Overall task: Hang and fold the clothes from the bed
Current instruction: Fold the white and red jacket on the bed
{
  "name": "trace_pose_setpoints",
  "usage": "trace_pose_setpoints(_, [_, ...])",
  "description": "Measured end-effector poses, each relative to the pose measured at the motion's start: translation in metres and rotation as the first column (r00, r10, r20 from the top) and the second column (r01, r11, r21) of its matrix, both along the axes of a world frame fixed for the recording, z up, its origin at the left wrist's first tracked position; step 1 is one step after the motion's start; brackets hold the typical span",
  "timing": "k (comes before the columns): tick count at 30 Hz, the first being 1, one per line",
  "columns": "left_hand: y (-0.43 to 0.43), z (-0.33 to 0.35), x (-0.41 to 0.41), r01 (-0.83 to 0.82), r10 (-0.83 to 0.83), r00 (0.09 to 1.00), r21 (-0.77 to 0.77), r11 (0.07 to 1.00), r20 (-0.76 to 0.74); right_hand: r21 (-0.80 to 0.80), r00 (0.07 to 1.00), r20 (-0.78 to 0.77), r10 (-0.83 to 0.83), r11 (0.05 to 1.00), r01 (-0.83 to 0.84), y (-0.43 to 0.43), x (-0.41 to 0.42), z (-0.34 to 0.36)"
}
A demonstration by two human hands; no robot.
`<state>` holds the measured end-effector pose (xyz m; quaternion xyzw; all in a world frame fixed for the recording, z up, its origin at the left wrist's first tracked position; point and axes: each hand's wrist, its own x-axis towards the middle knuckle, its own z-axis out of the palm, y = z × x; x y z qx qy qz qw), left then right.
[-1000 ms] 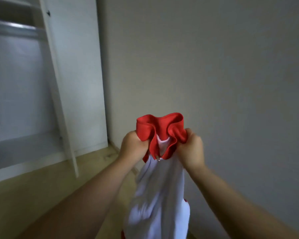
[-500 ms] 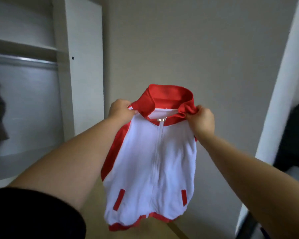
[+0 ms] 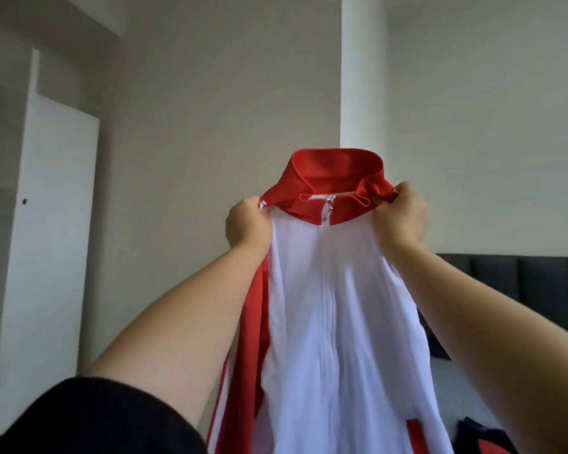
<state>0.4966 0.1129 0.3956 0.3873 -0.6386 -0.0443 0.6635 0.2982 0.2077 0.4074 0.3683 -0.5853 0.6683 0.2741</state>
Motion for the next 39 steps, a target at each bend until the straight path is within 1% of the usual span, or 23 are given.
trace_pose_setpoints(2, [0.019,0.011,-0.021,0.045,-0.046,0.998,-0.014,0.999,-0.044,-0.065,0.997,-0.021,-0.074,0.995,0.073,0.03,-0.014,0.009])
trace_pose_setpoints(4, [0.027,0.014,-0.038,0.071,-0.069,0.996,0.046,0.996,-0.049,-0.042,0.992,-0.057,-0.116,0.993,0.114,0.05,-0.033,0.012])
trace_pose_setpoints(6, [0.023,0.003,-0.054,0.094,-0.103,0.994,0.18,0.979,0.039,0.156,0.974,-0.136,-0.179,0.967,0.2,0.061,-0.057,0.004])
trace_pose_setpoints(9, [0.009,-0.04,-0.079,0.081,-0.173,0.96,0.372,0.925,0.222,0.467,0.954,-0.166,-0.25,0.832,0.3,0.068,-0.09,-0.036])
trace_pose_setpoints(12, [0.0,-0.103,-0.112,0.022,-0.236,0.899,0.501,0.865,0.369,0.667,0.961,-0.109,-0.254,0.698,0.26,0.062,-0.123,-0.1])
trace_pose_setpoints(14, [-0.005,-0.145,-0.137,-0.007,-0.283,0.863,0.57,0.822,0.419,0.782,0.971,-0.052,-0.232,0.595,0.184,0.055,-0.145,-0.145])
trace_pose_setpoints(16, [-0.013,-0.184,-0.162,-0.063,-0.306,0.834,0.631,0.773,0.459,0.845,0.973,0.003,-0.229,0.521,0.12,0.047,-0.168,-0.187])
trace_pose_setpoints(19, [-0.027,-0.237,-0.195,-0.205,-0.253,0.766,0.598,0.775,0.591,0.89,0.964,0.057,-0.261,0.45,0.069,0.034,-0.2,-0.242])
trace_pose_setpoints(21, [-0.035,-0.27,-0.216,-0.241,-0.265,0.685,0.555,0.796,0.678,0.921,0.959,0.053,-0.28,0.384,0.061,0.024,-0.218,-0.275])
trace_pose_setpoints(22, [-0.038,-0.286,-0.224,-0.25,-0.296,0.656,0.57,0.782,0.694,0.928,0.951,0.051,-0.306,0.367,0.068,0.019,-0.225,-0.29])
trace_pose_setpoints(23, [-0.043,-0.301,-0.234,-0.241,-0.352,0.659,0.63,0.739,0.665,0.93,0.941,0.055,-0.333,0.36,0.073,0.014,-0.233,-0.304])
trace_pose_setpoints(24, [-0.051,-0.317,-0.244,-0.211,-0.415,0.694,0.717,0.664,0.589,0.93,0.934,0.063,-0.35,0.36,0.072,0.008,-0.242,-0.317])
trace_pose_setpoints(25, [-0.058,-0.328,-0.254,-0.122,-0.48,0.756,0.816,0.565,0.446,0.931,0.932,0.087,-0.353,0.362,0.05,0.001,-0.251,-0.327])
trace_pose_setpoints(26, [-0.066,-0.334,-0.262,-0.002,-0.516,0.82,0.903,0.43,0.247,0.925,0.929,0.132,-0.345,0.379,0.009,-0.007,-0.259,-0.335])
trace_pose_setpoints(27, [-0.073,-0.337,-0.269,0.094,-0.513,0.853,0.938,0.333,0.096,0.914,0.923,0.189,-0.336,0.404,-0.04,-0.015,-0.267,-0.339])
trace_pose_setpoints(28, [-0.081,-0.338,-0.277,0.165,-0.507,0.862,0.938,0.306,0.014,0.898,0.914,0.235,-0.331,0.435,-0.073,-0.024,-0.274,-0.341])
trace_pose_setpoints(29, [-0.091,-0.336,-0.285,0.194,-0.509,0.861,0.91,0.367,0.021,0.877,0.909,0.251,-0.333,0.476,-0.067,-0.032,-0.281,-0.34])
trace_pose_setpoints(31, [-0.107,-0.326,-0.302,0.215,-0.512,0.849,0.799,0.562,0.132,0.819,0.909,0.228,-0.35,0.574,0.016,-0.051,-0.294,-0.33])
trace_pose_setpoints(32, [-0.113,-0.318,-0.309,0.245,-0.526,0.834,0.745,0.62,0.164,0.785,0.914,0.217,-0.343,0.618,0.045,-0.06,-0.3,-0.323])
trace_pose_setpoints(33, [-0.118,-0.31,-0.318,0.302,-0.564,0.809,0.707,0.639,0.165,0.749,0.925,0.216,-0.313,0.661,0.049,-0.07,-0.305,-0.316])
trace_pose_setpoints(35, [-0.128,-0.299,-0.336,0.402,-0.656,0.739,0.683,0.61,0.152,0.704,0.955,0.205,-0.212,0.711,0.007,-0.088,-0.311,-0.304])
trace_pose_setpoints(37, [-0.13,-0.3,-0.347,0.435,-0.714,0.687,0.709,0.556,0.138,0.688,0.973,0.2,-0.111,0.723,-0.059,-0.101,-0.307,-0.306])
trace_pose_setpoints(39, [-0.126,-0.321,-0.348,0.429,-0.745,0.653,0.743,0.514,0.138,0.686,0.965,0.241,-0.102,0.721,-0.095,-0.107,-0.299,-0.33])
